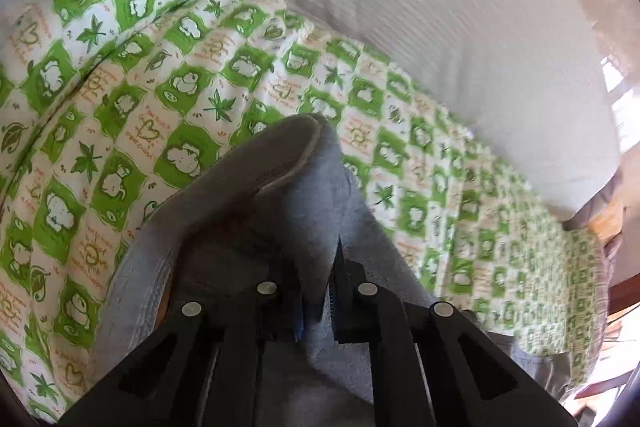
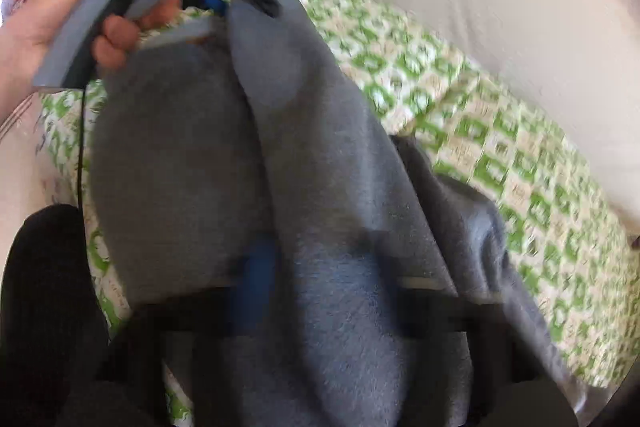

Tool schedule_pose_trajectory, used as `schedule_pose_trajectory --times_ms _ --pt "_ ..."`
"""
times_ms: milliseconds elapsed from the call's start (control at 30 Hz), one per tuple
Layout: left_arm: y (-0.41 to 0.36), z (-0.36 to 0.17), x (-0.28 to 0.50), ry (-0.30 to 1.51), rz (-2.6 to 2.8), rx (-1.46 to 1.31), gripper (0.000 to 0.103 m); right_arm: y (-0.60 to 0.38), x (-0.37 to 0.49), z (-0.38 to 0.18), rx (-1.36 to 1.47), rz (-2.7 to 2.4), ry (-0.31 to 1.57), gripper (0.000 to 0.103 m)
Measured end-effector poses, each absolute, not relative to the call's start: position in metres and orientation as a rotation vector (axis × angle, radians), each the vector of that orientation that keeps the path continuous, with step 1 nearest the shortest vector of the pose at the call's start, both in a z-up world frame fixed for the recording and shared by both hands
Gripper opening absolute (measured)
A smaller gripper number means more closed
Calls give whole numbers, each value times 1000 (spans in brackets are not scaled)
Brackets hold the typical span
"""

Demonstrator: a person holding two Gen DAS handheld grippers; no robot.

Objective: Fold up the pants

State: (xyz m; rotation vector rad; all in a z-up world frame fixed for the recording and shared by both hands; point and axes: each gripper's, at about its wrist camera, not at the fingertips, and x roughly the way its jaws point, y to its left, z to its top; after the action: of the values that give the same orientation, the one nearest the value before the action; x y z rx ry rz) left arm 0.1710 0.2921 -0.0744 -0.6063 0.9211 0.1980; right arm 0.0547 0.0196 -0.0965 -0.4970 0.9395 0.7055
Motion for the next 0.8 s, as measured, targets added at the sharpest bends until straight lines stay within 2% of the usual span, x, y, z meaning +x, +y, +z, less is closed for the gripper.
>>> schedule_pose_trajectory --times_ms 33,333,500,800 --pt "289 -69 165 903 193 -587 4 14 59 -94 -457 715 946 9" --pt "286 -28 75 743 161 -621 3 -15 41 -50 -275 863 921 7" --pt "288 -49 27 753 167 -694 3 -15 17 -38 -330 925 931 7" --pt "295 -107 -11 858 176 -781 4 2 -5 -80 -495 967 1044 7"
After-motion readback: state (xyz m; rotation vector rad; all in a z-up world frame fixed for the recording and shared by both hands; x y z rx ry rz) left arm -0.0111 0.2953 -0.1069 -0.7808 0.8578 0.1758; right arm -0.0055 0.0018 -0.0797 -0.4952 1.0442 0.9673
